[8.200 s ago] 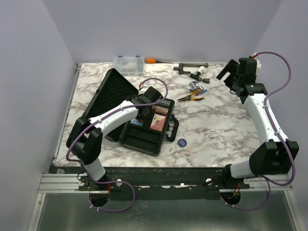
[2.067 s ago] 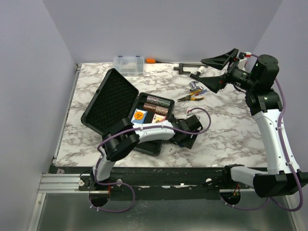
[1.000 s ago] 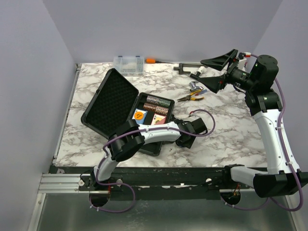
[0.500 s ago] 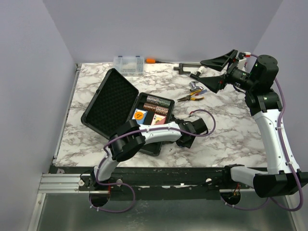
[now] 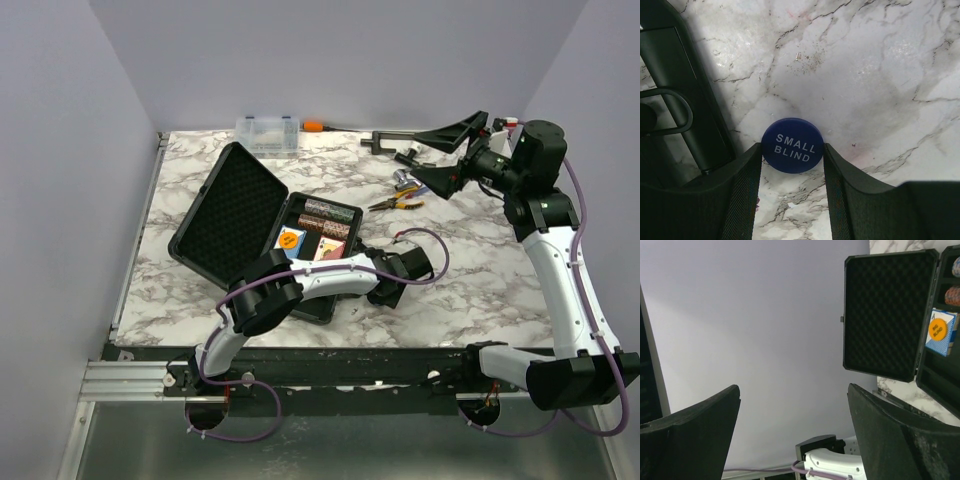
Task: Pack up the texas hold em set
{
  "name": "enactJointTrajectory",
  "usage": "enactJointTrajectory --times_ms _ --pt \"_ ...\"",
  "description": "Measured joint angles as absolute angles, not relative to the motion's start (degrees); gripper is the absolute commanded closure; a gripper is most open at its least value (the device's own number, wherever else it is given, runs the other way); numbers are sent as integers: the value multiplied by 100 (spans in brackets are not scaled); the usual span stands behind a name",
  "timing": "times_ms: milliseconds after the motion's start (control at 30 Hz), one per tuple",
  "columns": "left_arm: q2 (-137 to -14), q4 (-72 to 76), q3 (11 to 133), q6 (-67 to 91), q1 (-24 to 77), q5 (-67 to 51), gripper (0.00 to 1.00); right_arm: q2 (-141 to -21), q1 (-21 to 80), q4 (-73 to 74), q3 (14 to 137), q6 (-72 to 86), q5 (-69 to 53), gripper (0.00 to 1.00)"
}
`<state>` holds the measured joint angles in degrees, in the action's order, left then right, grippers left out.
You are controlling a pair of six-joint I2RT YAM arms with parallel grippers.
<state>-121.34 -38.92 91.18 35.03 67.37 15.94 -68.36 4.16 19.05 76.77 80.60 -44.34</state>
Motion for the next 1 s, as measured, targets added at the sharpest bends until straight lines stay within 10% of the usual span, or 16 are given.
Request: enactJointTrajectory --times_ms 1000 --pt "-11703 -4217 9015 3422 6941 1885 74 -7135 419 3627 8235 5749 239 0"
